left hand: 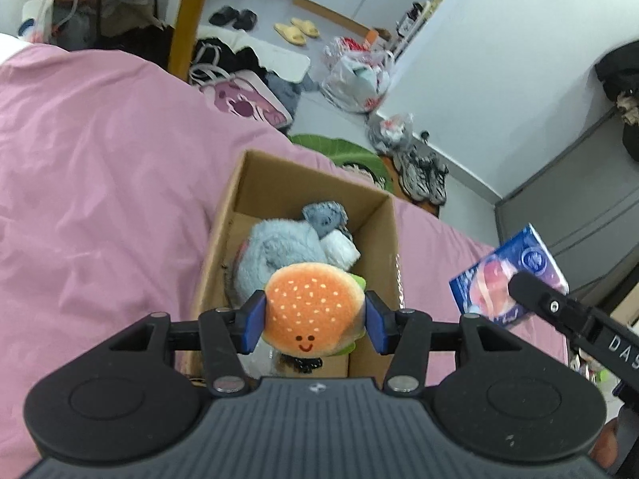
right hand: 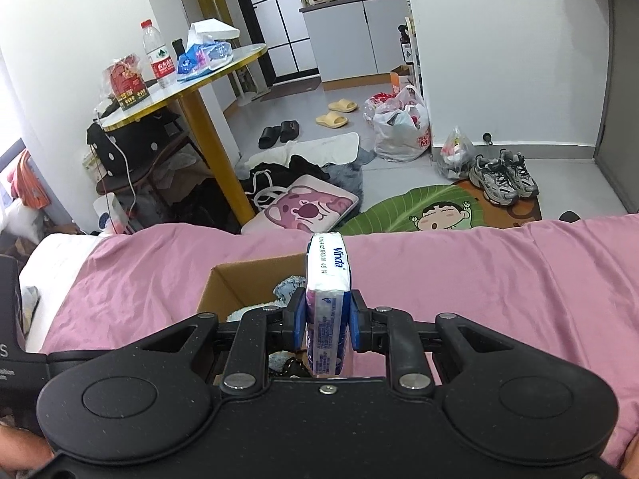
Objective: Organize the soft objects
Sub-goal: 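Lower both items into the box and open both grippers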
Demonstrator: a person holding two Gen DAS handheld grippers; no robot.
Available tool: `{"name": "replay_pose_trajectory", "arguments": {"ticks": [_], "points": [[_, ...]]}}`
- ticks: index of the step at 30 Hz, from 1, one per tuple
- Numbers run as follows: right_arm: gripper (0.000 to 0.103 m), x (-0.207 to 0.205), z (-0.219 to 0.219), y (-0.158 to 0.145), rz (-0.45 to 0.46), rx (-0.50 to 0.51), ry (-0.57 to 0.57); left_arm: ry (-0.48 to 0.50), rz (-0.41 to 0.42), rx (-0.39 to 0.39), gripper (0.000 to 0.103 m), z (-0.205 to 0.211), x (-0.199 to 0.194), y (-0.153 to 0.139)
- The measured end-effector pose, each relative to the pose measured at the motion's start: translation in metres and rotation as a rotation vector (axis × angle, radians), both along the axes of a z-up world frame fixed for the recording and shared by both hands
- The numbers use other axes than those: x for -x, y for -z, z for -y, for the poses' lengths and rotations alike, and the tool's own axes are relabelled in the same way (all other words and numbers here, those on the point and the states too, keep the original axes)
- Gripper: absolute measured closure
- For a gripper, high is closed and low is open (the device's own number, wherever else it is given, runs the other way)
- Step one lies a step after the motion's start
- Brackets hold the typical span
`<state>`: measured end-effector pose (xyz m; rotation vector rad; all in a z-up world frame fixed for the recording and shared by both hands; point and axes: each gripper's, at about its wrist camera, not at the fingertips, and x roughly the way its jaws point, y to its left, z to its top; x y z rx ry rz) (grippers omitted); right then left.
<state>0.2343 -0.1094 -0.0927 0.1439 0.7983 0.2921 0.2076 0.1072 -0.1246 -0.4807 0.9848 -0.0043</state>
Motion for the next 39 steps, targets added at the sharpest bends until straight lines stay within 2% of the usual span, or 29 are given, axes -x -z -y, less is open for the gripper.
{"name": "replay_pose_trajectory", "arguments": {"ticks": [4,6,8,23,30,31,32,34,39], "points": [[0.081,-0.003,-0.007,0.003,-0.011,0.005,-0.008,0.038,-0.010,0.049,0.050,0.005,-0.006,0.006],[0.081,-0.004,-0.010,0.005,-0.016,0.003,-0.015,0.048,-0.019,0.099,0.043,0.004,-0.009,0.008],[0.081,-0.007,-0.016,0.008,-0.021,0.003,-0.024,0.050,-0.025,0.111,0.039,0.003,-0.010,0.010],[0.081,-0.020,-0.044,0.018,-0.057,0.009,-0.088,-0.054,-0.013,0.065,0.037,-0.039,-0.010,0.003],[0.079,-0.023,-0.053,0.026,-0.065,0.052,-0.090,-0.074,-0.004,0.048,0.037,-0.049,-0.011,-0.004],[0.070,-0.022,-0.053,0.025,-0.057,0.061,-0.093,-0.080,-0.006,0.047,0.037,-0.050,-0.011,-0.004],[0.056,-0.022,-0.054,0.023,-0.048,0.059,-0.094,-0.084,-0.005,0.048,0.037,-0.051,-0.011,-0.004],[0.044,-0.018,-0.049,0.017,-0.020,0.039,-0.090,-0.088,-0.006,0.045,0.037,-0.053,-0.011,-0.004],[0.042,-0.019,-0.034,0.009,-0.012,0.027,-0.060,-0.083,-0.013,0.029,0.037,-0.050,-0.013,-0.005]]}}
